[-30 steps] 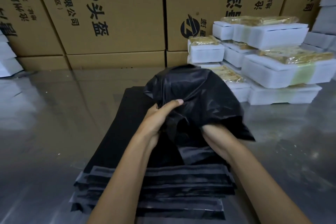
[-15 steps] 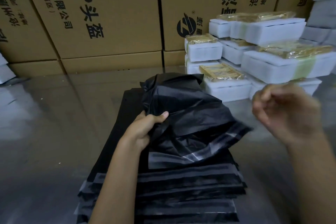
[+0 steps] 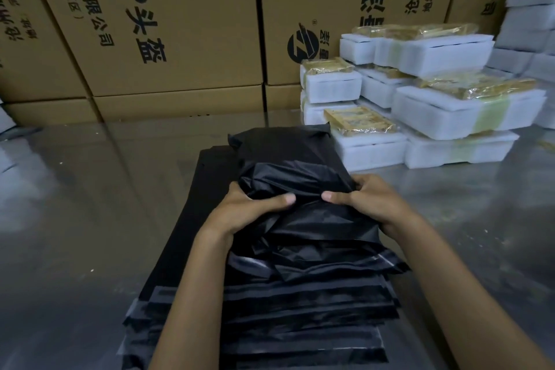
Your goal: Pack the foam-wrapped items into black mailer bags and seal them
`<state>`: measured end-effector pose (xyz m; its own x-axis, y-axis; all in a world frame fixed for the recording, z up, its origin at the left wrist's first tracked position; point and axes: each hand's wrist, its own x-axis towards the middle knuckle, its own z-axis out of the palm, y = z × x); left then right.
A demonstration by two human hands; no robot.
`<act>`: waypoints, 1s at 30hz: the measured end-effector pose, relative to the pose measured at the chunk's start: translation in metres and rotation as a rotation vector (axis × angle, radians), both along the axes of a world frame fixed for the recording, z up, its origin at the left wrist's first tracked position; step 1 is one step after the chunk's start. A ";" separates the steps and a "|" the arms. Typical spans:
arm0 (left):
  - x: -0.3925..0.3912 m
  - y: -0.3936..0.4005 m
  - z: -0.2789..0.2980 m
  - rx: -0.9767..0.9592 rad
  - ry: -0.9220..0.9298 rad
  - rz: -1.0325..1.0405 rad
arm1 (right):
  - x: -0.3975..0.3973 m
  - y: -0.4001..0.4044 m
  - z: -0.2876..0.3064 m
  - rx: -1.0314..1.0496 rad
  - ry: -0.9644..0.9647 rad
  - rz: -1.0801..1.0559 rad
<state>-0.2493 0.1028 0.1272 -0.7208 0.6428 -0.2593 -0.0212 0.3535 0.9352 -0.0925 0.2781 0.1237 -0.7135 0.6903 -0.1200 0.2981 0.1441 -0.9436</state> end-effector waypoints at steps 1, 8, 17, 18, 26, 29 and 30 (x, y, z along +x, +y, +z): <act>0.000 -0.002 0.000 0.014 -0.043 -0.006 | 0.000 -0.001 -0.001 0.024 -0.009 -0.002; 0.005 -0.003 0.006 0.205 0.082 0.057 | 0.014 -0.017 -0.001 0.041 0.268 -0.163; 0.015 -0.064 0.013 -0.227 0.173 -0.157 | 0.052 -0.027 -0.014 -0.003 0.183 0.002; 0.016 -0.069 0.015 -0.284 0.202 -0.128 | 0.056 -0.027 -0.015 -0.040 0.169 0.003; 0.011 -0.079 0.014 -0.207 0.327 -0.156 | 0.058 -0.016 -0.011 0.140 -0.159 0.214; 0.006 -0.085 0.005 -0.341 0.421 -0.142 | 0.064 -0.009 -0.011 0.275 -0.259 0.231; 0.004 -0.088 0.004 -0.418 0.467 -0.131 | 0.067 -0.007 -0.007 0.303 -0.296 0.249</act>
